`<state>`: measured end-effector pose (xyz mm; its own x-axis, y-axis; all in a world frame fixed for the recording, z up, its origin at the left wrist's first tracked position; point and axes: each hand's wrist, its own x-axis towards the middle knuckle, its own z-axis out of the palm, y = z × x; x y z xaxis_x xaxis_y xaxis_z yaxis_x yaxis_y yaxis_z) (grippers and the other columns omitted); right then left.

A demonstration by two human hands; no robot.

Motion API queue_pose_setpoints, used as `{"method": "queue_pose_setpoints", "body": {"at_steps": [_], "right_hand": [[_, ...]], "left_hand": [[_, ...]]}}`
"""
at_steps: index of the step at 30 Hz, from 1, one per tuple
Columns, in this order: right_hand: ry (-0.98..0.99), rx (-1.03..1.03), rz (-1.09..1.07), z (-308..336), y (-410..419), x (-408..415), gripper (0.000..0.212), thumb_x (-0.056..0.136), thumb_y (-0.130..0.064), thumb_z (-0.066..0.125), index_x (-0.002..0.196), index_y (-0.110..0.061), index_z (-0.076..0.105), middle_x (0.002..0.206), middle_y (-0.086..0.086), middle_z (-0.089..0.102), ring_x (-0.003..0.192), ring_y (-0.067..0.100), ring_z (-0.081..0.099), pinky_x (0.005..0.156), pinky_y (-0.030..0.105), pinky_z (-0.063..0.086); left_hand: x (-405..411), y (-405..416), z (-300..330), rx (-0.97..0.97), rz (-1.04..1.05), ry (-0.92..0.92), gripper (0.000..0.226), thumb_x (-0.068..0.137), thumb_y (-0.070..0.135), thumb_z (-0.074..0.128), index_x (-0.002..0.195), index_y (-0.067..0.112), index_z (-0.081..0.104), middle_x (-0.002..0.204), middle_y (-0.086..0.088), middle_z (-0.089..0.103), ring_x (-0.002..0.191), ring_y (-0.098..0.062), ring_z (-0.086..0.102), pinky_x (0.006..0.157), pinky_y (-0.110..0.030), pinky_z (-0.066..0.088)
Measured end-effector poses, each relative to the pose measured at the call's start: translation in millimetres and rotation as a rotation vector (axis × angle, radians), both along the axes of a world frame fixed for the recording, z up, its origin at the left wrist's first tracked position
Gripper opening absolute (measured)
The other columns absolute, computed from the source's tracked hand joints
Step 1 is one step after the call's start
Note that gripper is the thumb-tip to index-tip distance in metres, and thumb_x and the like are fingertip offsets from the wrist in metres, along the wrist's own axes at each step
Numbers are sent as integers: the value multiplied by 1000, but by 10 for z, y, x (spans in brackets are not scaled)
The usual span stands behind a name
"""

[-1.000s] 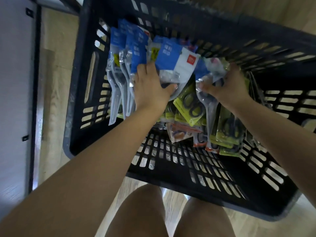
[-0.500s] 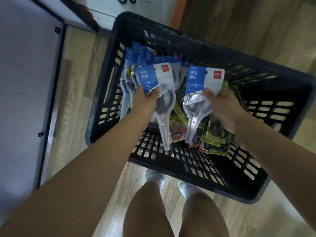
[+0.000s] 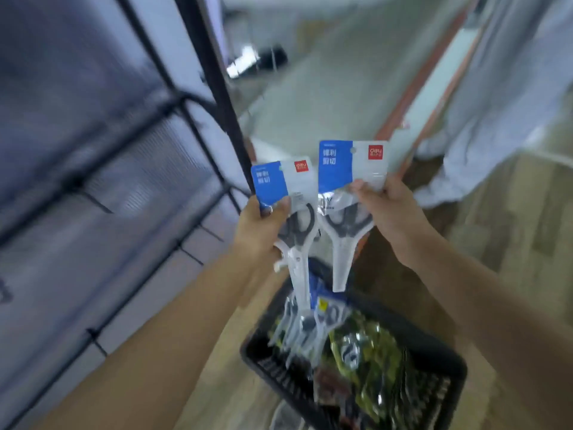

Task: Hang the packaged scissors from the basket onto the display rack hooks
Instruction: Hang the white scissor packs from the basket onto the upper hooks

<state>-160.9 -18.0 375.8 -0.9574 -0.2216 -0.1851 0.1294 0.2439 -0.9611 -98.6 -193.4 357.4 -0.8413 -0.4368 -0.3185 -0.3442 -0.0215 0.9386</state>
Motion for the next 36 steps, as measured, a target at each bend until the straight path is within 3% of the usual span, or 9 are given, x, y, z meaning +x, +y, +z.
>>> {"method": "queue_pose_setpoints", "body": {"at_steps": [3, 5, 10, 13, 17, 24, 27, 31, 36], "right_hand": [[165, -63, 40, 1188, -250, -11, 9, 93, -29, 56, 87, -23, 60, 73, 0, 62, 63, 12, 59, 69, 27, 55], [261, -84, 78, 1882, -376, 97, 9, 94, -26, 55, 88, -21, 60, 73, 0, 60, 58, 6, 54, 52, 11, 45], [404, -196, 214, 3027, -686, 561, 11, 93, -24, 57, 100, -16, 55, 87, 3, 63, 71, 11, 55, 60, 12, 40], [441, -261, 314, 3441, -946, 936, 12, 92, -22, 58, 102, -16, 57, 93, 2, 66, 78, 11, 60, 66, 12, 43], [444, -317, 474, 3708, -1328, 1403, 17, 92, -26, 57, 106, -16, 59, 102, 7, 68, 96, 23, 64, 85, 33, 50], [387, -401, 687, 3821, -1970, 2179, 5, 92, -20, 58, 96, -22, 60, 93, -3, 69, 87, 12, 63, 72, 15, 47], [395, -420, 806, 3919, -2267, 2500, 5, 92, -19, 58, 94, -22, 61, 91, 1, 68, 83, 12, 60, 73, 20, 46], [447, -451, 931, 4167, -2618, 2918, 6, 93, -22, 57, 95, -17, 60, 95, 16, 64, 77, 12, 53, 64, 16, 43], [451, -558, 982, 4449, -2948, 3349, 8, 94, -20, 55, 89, -27, 55, 90, 0, 65, 69, -4, 57, 59, 7, 44]], "left_hand": [[84, -194, 1105, -92, 63, 175, 13, 93, 21, 58, 106, 18, 61, 96, 2, 68, 78, -9, 63, 74, -27, 52], [258, -317, 1737, -104, 120, 271, 8, 94, 17, 57, 101, 20, 60, 88, 5, 68, 66, -2, 63, 62, -22, 53], [929, -559, 2908, -173, 252, 401, 8, 94, 13, 55, 93, 21, 56, 75, 8, 62, 54, 0, 58, 45, -15, 44], [1411, -686, 3340, -185, 336, 443, 17, 92, 17, 58, 109, 15, 58, 96, 0, 68, 81, -13, 63, 65, -24, 51], [2018, -847, 3630, -173, 438, 486, 26, 91, 17, 60, 116, 11, 56, 109, -7, 68, 93, -23, 64, 83, -40, 52], [2893, -1173, 3709, -155, 621, 511, 14, 89, 19, 62, 102, 15, 62, 98, -9, 72, 86, -27, 68, 78, -41, 56], [3246, -1343, 3790, -139, 737, 540, 15, 88, 22, 63, 101, 16, 62, 89, 1, 71, 76, -14, 64, 64, -25, 48], [3715, -1590, 4006, -175, 853, 601, 14, 88, 19, 63, 102, 17, 63, 91, -1, 71, 81, -19, 64, 74, -33, 50], [4214, -1880, 4212, -227, 951, 647, 19, 87, 19, 65, 106, 16, 63, 104, -7, 71, 100, -29, 65, 97, -50, 47]]}}
